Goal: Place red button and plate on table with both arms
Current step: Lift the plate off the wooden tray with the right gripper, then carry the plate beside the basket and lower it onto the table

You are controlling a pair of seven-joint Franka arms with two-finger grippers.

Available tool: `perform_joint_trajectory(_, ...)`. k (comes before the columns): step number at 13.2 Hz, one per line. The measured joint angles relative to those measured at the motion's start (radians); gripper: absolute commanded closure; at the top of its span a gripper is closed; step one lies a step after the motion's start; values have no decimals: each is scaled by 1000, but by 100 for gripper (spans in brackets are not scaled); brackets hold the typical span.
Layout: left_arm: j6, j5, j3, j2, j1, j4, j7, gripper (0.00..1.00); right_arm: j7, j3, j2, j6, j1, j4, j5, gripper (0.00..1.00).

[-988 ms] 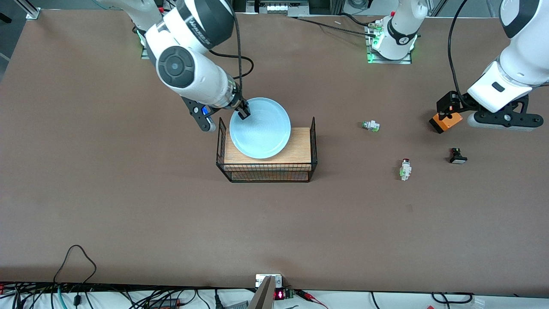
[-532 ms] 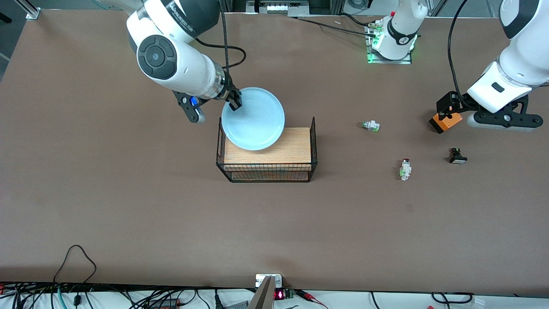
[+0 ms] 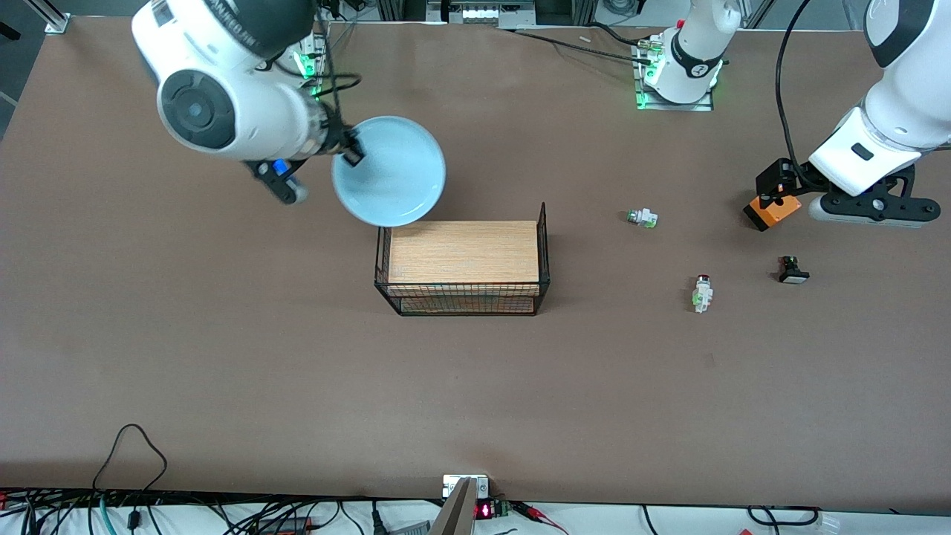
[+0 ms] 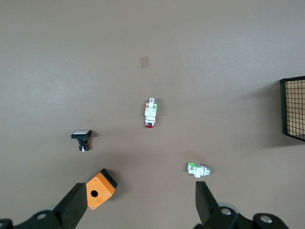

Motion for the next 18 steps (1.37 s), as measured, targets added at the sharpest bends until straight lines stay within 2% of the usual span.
perform_joint_trajectory(2, 0, 0, 0, 0, 0, 0, 0, 0, -187, -1, 7, 0, -35, -12, -91, 100)
perform_joint_trajectory(7, 0, 0, -1, 0, 0, 1, 0, 0, -632, -6, 7, 0, -259, -10, -133, 100)
perform_joint_trajectory(10, 0, 0, -1, 1, 0, 1, 0, 0, -885, -8, 7, 26, -357, -9, -208, 100)
perform_joint_trajectory(15, 0, 0, -1, 1, 0, 1, 0, 0, -1059, -7, 29, 189, -361, -41, -308, 100)
perform_joint_trajectory(18, 0, 0, -1, 2, 0, 1, 0, 0, -1160, -9, 38, 405, -384, -162, -318, 100)
